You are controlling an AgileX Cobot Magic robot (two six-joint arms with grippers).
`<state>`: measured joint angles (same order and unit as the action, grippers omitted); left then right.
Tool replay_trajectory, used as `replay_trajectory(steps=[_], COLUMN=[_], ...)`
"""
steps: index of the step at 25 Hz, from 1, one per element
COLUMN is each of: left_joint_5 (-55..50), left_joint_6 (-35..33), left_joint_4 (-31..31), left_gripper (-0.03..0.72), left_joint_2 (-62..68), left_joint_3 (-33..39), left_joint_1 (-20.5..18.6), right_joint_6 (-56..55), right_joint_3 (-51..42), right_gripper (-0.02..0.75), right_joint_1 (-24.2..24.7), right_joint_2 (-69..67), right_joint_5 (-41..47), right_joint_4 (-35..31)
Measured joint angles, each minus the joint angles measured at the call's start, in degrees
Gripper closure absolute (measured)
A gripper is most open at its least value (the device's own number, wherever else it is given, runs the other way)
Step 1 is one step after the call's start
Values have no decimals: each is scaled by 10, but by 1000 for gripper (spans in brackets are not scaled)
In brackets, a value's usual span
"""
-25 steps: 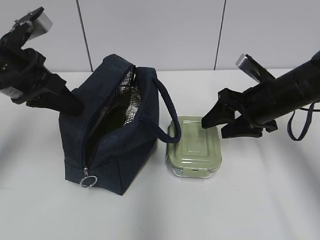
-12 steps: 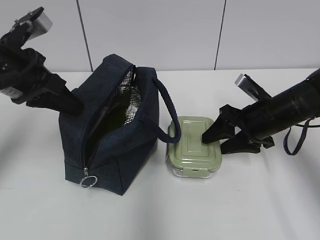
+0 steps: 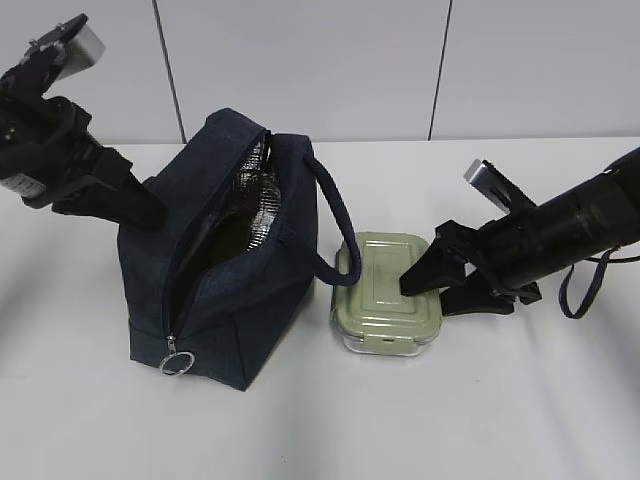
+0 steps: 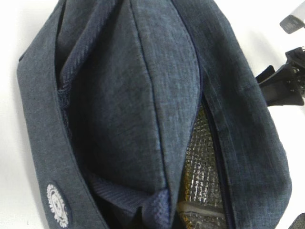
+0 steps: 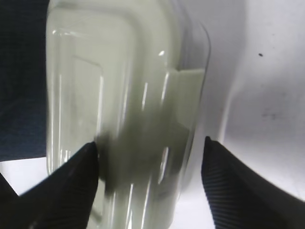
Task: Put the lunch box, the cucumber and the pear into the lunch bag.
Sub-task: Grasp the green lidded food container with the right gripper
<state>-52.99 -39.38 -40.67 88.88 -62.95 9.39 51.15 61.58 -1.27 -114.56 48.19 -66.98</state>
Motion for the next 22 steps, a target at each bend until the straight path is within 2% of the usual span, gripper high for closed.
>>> replay_trajectory(steps=[1,6,9,19,22], left_joint_5=[0,0,0,0,0], left_joint_6=[0,0,0,0,0], left_joint_4=[0,0,0,0,0], left_gripper=[676,676,676,676,676], left_joint_2=[0,0,0,0,0], left_joint_3=[0,0,0,0,0], left_joint_1=[0,0,0,0,0], right_joint_6=[3,7,10,11,11], right_joint_3=[0,0,0,0,-3], right_gripper=[234,413,455,463,463], right_joint_1=[0,0,0,3,21], right_joint_2=[0,0,0,11,36], right_joint_5=[0,3,3,-3,-14], right_joint_4=[-2,-12,-13,-14,-3])
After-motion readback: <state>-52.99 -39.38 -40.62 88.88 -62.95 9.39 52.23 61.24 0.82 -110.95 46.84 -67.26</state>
